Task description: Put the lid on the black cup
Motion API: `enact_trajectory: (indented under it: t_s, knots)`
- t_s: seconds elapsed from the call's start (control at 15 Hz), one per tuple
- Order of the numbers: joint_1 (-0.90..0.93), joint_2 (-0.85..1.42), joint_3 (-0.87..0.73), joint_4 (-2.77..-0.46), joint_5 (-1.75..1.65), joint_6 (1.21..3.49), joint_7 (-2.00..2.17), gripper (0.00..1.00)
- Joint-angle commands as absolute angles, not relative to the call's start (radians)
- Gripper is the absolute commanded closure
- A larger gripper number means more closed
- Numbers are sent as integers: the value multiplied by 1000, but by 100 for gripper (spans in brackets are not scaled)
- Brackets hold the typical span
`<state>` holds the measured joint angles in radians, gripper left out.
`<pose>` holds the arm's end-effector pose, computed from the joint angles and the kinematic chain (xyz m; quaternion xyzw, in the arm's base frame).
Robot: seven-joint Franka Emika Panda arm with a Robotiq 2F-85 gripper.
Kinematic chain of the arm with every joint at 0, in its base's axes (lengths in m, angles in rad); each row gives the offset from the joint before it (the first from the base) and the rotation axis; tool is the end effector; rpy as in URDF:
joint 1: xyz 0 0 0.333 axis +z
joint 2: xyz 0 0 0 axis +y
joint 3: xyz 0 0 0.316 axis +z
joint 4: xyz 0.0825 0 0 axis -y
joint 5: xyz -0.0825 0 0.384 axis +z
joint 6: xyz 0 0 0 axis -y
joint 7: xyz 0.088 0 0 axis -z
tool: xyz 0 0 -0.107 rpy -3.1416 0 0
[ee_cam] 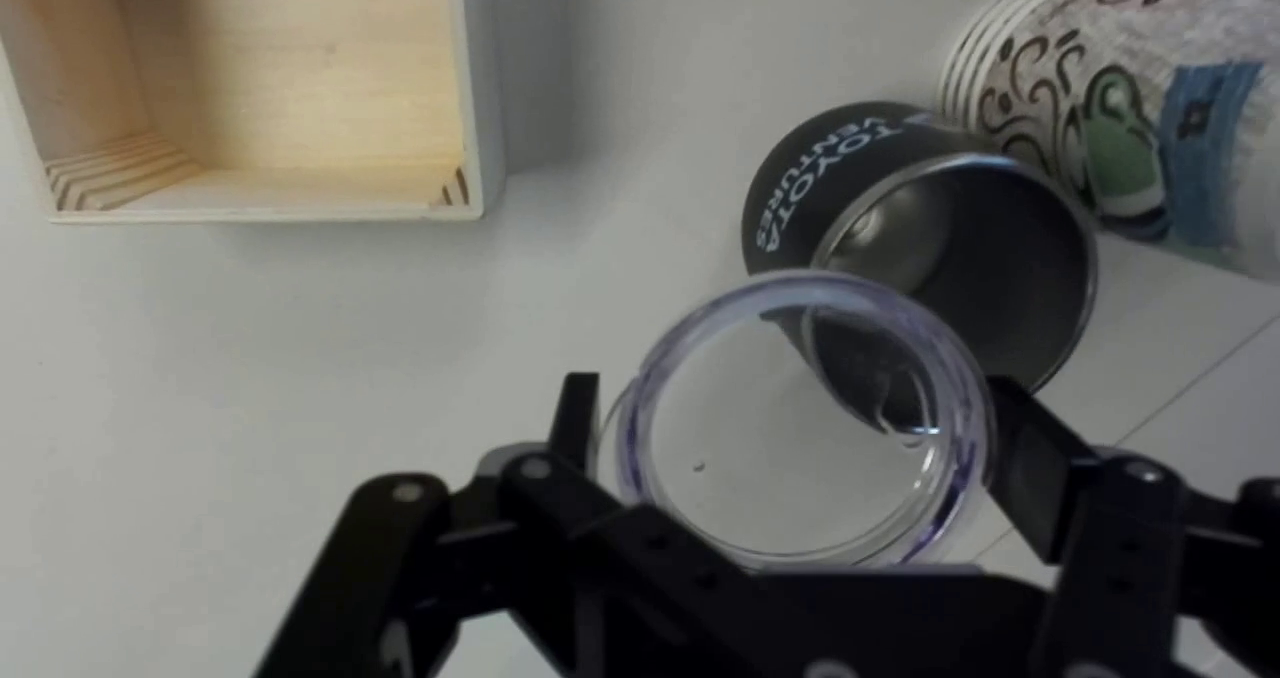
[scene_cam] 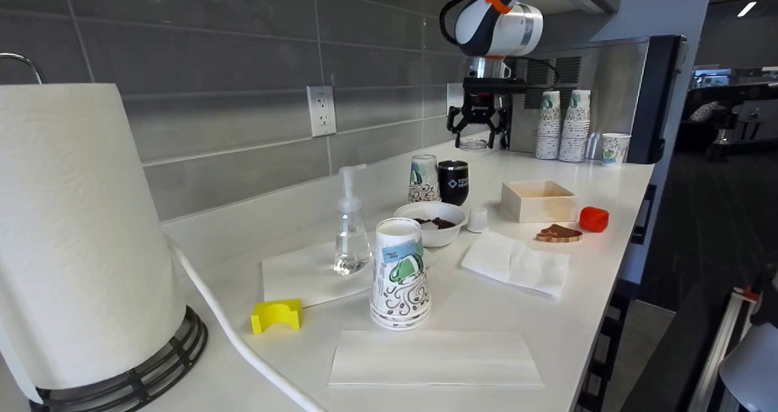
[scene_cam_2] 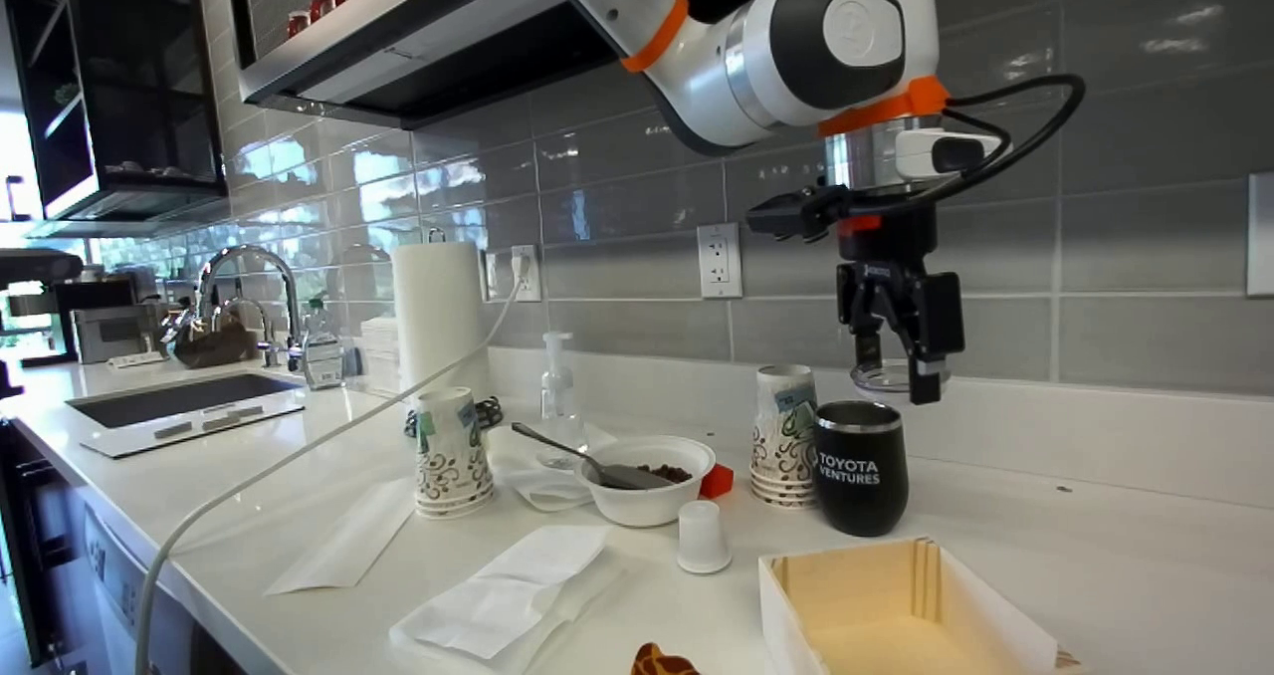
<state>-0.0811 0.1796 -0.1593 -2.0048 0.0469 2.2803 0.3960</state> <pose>0.5806 -0.1383 0.3787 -0.9447 0.3243 -0.0487 0.0082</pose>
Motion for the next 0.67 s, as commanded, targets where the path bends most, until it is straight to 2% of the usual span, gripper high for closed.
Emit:
enact_trajectory:
  t_s: [0.0, 0.6]
  knots:
    - [-58, 125, -136, -2056, -5, 2273, 399, 33]
    - [-31, 154, -101, -2028, -48, 2265, 403, 33]
